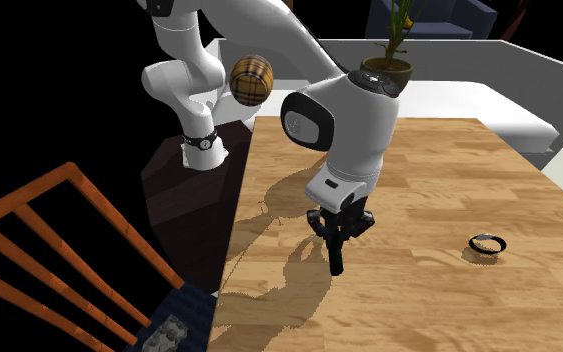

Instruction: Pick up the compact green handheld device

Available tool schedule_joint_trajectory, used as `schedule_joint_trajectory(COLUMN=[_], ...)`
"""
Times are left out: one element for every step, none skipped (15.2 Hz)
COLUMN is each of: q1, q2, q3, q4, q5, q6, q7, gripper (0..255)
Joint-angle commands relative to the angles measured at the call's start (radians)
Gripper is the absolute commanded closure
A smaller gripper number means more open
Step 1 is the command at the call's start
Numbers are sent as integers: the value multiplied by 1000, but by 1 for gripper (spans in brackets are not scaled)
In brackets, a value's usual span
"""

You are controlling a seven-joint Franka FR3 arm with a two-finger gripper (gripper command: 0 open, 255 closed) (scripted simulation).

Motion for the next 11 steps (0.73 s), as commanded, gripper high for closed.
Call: schedule_joint_trajectory(q1=[0,0,0,0,0,-1,-2,-2,-3,-4,-5], q2=[0,0,0,0,2,-6,-13,-20,-26,-33,-39], q3=[0,0,0,0,0,1,3,4,5,6,8], q4=[0,0,0,0,-1,3,6,11,15,19,24], q5=[0,0,0,0,-1,2,5,8,11,13,16], q6=[0,0,0,0,3,-8,-19,-29,-40,-51,-62], q7=[0,0,0,0,0,-2,-4,-7,-9,-11,-13], gripper=[255,255,255,255,255,255,255,255,255,255,255])
